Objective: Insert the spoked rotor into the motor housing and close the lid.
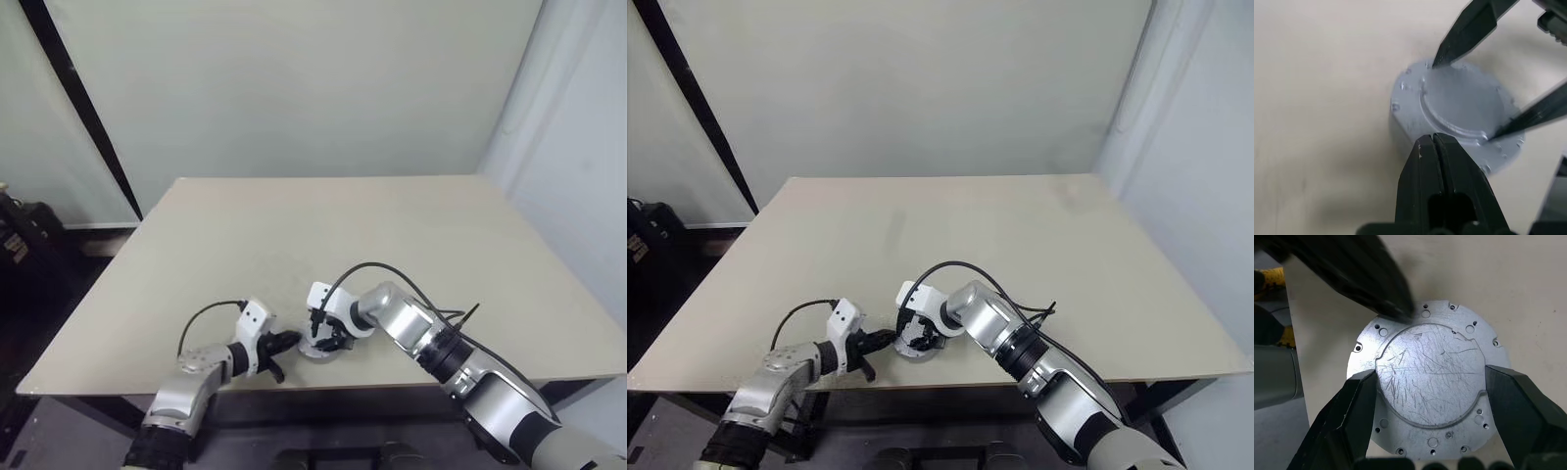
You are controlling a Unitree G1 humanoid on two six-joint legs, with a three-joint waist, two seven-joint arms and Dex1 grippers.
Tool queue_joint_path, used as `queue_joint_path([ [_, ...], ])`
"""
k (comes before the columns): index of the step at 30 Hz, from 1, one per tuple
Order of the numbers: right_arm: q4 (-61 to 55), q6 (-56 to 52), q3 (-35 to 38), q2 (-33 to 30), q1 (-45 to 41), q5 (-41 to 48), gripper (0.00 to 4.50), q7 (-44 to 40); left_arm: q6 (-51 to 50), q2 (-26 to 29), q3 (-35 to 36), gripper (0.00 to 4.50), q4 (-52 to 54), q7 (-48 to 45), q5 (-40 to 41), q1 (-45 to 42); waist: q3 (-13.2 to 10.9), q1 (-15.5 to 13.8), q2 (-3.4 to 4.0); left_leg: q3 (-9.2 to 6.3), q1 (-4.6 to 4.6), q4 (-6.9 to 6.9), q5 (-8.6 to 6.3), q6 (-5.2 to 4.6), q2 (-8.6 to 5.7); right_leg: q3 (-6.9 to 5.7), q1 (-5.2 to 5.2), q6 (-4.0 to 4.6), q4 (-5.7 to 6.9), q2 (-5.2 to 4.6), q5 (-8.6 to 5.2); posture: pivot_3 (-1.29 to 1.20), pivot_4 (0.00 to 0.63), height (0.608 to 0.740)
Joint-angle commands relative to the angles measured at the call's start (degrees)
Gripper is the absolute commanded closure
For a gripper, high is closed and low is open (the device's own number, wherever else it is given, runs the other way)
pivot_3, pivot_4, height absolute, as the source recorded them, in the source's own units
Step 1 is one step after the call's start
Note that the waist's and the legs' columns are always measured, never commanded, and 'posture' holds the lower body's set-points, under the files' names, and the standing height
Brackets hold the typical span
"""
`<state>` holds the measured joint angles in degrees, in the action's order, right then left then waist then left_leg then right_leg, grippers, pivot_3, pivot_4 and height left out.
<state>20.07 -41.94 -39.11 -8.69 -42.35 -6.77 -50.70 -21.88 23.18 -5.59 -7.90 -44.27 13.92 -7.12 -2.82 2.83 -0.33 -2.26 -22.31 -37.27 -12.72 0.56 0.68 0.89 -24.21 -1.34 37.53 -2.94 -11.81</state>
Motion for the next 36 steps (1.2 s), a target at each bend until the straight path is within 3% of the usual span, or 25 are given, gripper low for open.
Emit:
queue_joint_path([
  [1, 2.3, -1.3, -1.86, -1.27, 1.27, -2.06, 1.27, -0.22, 0.95, -1.33, -1.81, 4.5, -2.31, 0.67, -1.79, -1.94, 0.09, 0.01, 0.1, 0.0, 0.0, 0.0, 0.0, 0.0, 0.0, 0.0, 0.0, 0.0, 0.0, 0.0, 0.0, 0.0, 0.0, 0.74],
  [10, 0.49, -2.34, 0.1, -1.25, 1.58, -0.97, 1.27, -0.27, 0.12, -0.46, -3.77, 4.5, -3.11, -0.43, -3.75, -1.58, 0.36, 0.01, 0.16, -0.02, 0.0, 0.04, 0.11, -0.19, -0.03, 0.01, 0.04, -0.02, -0.06, 0.01, -0.01, 0.0, 0.0, 0.74],
  [11, -0.01, -2.4, 0.52, -1.17, 1.6, -0.56, 0.71, -0.53, 0.11, -0.42, -3.82, 4.5, -3.0, -0.43, -3.72, -1.49, 0.36, 0.0, 0.16, -0.02, 0.0, 0.04, 0.09, -0.17, -0.03, 0.01, 0.04, -0.02, -0.07, 0.01, -0.01, 0.0, 0.0, 0.74],
  [14, -1.42, -2.45, 3.66, -0.15, 1.59, 1.21, 0.01, 0.13, 0.01, -0.41, -4.12, 4.5, -2.7, -0.44, -3.72, -1.34, 0.36, 0.02, 0.15, -0.03, -0.01, 0.04, 0.03, -0.06, -0.03, 0.01, 0.04, -0.02, -0.1, 0.0, -0.01, 0.0, 0.0, 0.74],
  [24, -7.23, -18.08, 21.67, 2.78, -0.39, 12.83, 0.01, 3.5, -0.16, -0.68, -5.18, 4.5, -2.44, -0.88, -4.19, -1.36, 0.34, -0.01, 0.17, -0.07, -0.21, 0.07, 0.12, -0.21, -0.04, 0.0, -0.08, -0.02, -0.13, 0.01, -0.01, 0.0, 0.0, 0.74],
  [31, -0.5, -33.44, 37.19, 3.96, 0.04, 19.4, 0.01, 11.38, -0.17, -1.06, -5.27, 4.5, -2.49, -1.14, -4.58, -1.57, 0.35, -0.01, 0.17, -0.08, -0.22, 0.16, 0.07, -0.13, -0.05, 0.0, -0.01, -0.02, -0.39, 0.0, -0.01, 0.0, 0.0, 0.74],
  [36, 5.44, -36.57, 44.62, 5.79, -0.01, 22.24, 0.01, 15.57, -0.27, -0.97, -5.17, 4.5, -2.22, -1.44, -4.74, -1.38, 0.36, 0.01, 0.2, -0.04, -0.26, 0.33, 0.13, -0.26, -0.05, 0.02, 0.03, -0.03, -0.52, 0.01, 0.0, 0.0, 0.0, 0.74],
])
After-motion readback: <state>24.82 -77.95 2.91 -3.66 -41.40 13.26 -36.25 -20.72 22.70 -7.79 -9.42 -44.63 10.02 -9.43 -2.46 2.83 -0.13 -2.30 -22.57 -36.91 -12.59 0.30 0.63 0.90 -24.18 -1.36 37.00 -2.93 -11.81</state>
